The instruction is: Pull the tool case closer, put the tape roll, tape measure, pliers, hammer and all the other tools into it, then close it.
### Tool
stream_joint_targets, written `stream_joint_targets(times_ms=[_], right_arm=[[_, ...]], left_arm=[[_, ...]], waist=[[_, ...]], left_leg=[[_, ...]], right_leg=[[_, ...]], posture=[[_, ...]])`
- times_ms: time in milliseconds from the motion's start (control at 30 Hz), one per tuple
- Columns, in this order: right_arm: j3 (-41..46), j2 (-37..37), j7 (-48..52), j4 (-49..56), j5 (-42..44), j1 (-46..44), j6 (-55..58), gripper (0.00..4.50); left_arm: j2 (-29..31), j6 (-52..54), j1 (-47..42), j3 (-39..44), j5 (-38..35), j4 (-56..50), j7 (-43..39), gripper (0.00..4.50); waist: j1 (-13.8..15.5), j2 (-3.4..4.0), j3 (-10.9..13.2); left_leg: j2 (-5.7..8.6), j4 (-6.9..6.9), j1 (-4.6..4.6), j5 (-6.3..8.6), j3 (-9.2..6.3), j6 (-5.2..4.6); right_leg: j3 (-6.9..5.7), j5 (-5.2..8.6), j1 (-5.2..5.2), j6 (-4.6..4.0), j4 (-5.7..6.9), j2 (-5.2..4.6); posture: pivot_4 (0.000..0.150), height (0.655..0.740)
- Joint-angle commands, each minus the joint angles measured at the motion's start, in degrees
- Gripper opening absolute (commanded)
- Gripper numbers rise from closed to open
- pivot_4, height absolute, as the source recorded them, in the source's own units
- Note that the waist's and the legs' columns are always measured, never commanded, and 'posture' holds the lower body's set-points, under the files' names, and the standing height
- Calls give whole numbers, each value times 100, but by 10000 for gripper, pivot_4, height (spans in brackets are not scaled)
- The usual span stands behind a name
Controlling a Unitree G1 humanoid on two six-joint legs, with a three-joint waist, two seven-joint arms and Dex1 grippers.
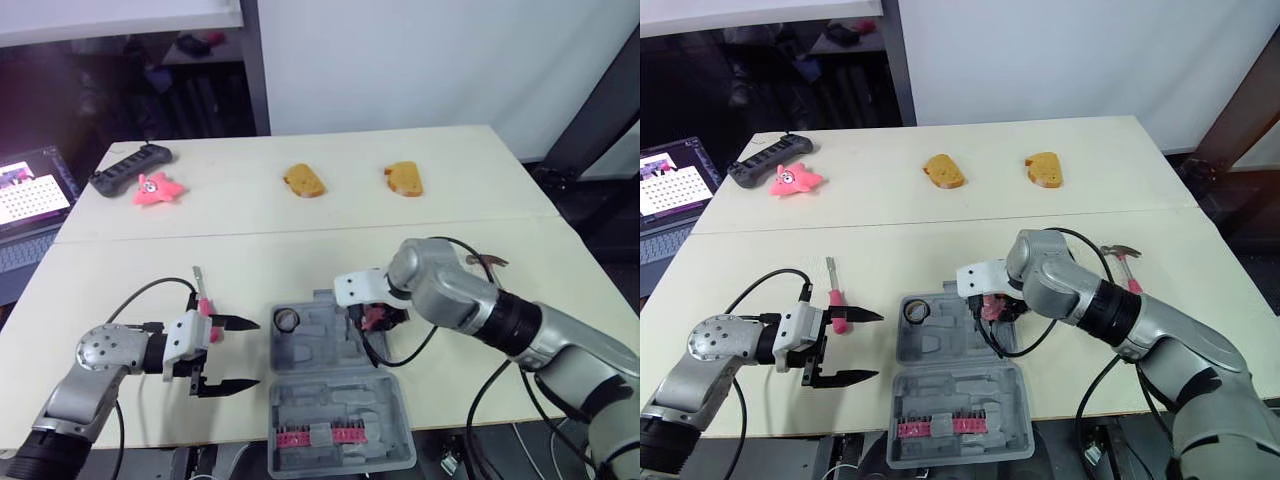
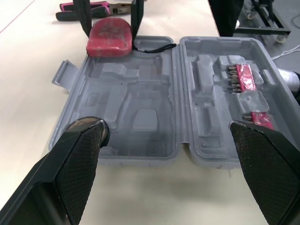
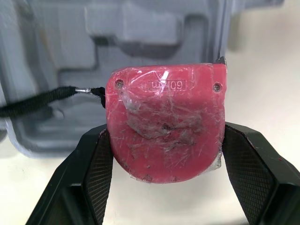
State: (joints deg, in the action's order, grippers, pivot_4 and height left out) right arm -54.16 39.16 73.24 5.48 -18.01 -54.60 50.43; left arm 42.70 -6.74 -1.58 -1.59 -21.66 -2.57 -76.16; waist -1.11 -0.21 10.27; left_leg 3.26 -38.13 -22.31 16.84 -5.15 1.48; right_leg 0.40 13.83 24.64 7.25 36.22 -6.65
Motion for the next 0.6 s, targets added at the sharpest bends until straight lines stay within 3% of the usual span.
stream_joint_targets(times_ms=[33, 467, 533, 600], right_arm=[[27, -57, 64, 145, -144, 17, -32, 29298], [164, -321, -7, 63, -257, 271, 75, 29298], [234, -359, -36, 93, -240, 271, 122, 39902], [293, -382, -51, 118, -229, 249, 151, 44482]], left_arm=[[27, 0, 41, 39, -9, -189, 51, 45000], [47, 68, 50, 32, -13, -281, 142, 45000], [51, 71, 49, 35, -18, -282, 128, 45000], [52, 75, 40, 36, -21, -274, 120, 45000]], waist=[[3, 0, 0], [0, 0, 0], [-5, 0, 0], [-7, 0, 0]], left_leg=[[0, 0, 0, 0, 1, 0], [0, 0, 0, 0, 0, 1], [0, 0, 0, 0, 0, 1], [0, 0, 0, 0, 0, 1]], right_leg=[[0, 0, 0, 0, 0, 0], [1, 0, 0, 0, 0, 1], [1, 0, 0, 0, 0, 1], [0, 0, 0, 0, 0, 1]], posture=[[1500, 7400], [1500, 7400], [1500, 7400], [1500, 7400]])
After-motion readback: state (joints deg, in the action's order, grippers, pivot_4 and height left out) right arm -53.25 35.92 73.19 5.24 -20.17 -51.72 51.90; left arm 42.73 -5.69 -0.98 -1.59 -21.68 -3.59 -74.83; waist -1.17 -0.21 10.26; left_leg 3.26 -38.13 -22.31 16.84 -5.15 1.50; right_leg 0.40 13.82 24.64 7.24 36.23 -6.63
